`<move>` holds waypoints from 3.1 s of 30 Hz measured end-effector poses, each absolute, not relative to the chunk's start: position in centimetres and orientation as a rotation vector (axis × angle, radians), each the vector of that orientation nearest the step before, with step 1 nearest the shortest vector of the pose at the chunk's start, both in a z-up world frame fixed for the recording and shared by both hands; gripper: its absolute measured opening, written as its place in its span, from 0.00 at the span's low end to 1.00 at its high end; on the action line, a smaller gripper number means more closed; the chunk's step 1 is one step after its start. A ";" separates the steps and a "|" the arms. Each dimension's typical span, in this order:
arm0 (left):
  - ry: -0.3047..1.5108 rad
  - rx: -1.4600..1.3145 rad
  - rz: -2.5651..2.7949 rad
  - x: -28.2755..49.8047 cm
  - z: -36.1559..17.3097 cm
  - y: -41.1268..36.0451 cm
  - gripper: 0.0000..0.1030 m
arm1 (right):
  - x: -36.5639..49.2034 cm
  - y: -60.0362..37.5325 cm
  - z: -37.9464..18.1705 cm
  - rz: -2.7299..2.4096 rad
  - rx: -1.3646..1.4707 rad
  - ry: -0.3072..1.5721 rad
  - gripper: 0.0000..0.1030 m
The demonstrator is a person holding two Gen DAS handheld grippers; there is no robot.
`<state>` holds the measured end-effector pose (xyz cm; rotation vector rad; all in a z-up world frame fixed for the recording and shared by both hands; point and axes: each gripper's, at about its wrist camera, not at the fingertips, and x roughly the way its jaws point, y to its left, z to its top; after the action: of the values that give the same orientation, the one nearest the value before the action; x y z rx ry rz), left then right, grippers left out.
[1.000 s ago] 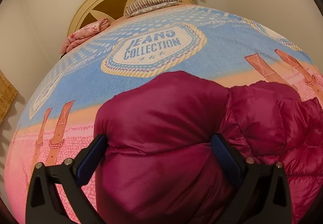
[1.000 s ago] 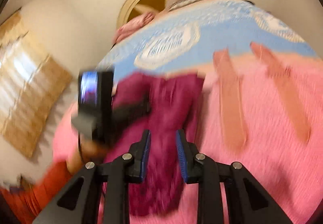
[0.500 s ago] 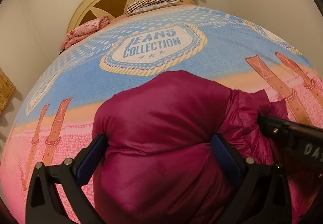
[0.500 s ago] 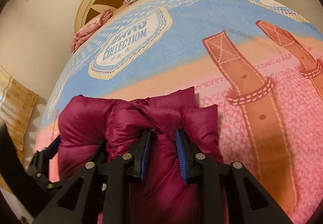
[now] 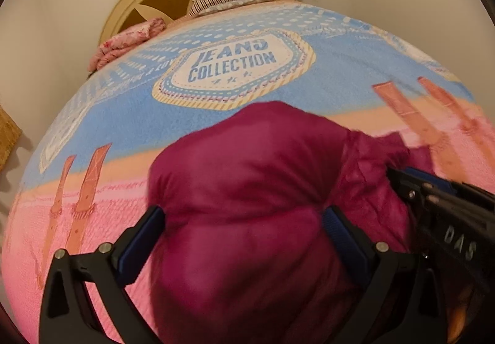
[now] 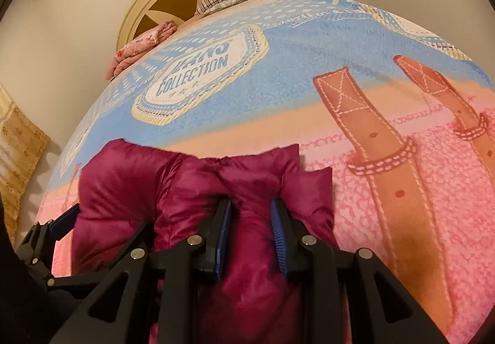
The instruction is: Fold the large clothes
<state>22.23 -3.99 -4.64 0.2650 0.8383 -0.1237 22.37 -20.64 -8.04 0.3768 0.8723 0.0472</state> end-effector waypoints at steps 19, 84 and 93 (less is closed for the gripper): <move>0.789 0.158 -0.093 11.9 -2.9 2.6 1.00 | 6.5 -18.4 -3.2 0.129 0.226 0.730 0.75; 0.916 -0.015 -0.331 16.1 -7.7 0.3 0.74 | 10.0 -20.1 -9.8 0.317 0.433 0.852 0.34; 0.930 -0.049 -0.315 16.8 -8.1 0.5 0.85 | 9.3 -20.2 -10.6 0.305 0.449 0.825 0.37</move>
<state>16.77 0.55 -8.08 -0.0490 0.9305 -0.3147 9.25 -20.21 -10.58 0.4491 0.8246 0.3053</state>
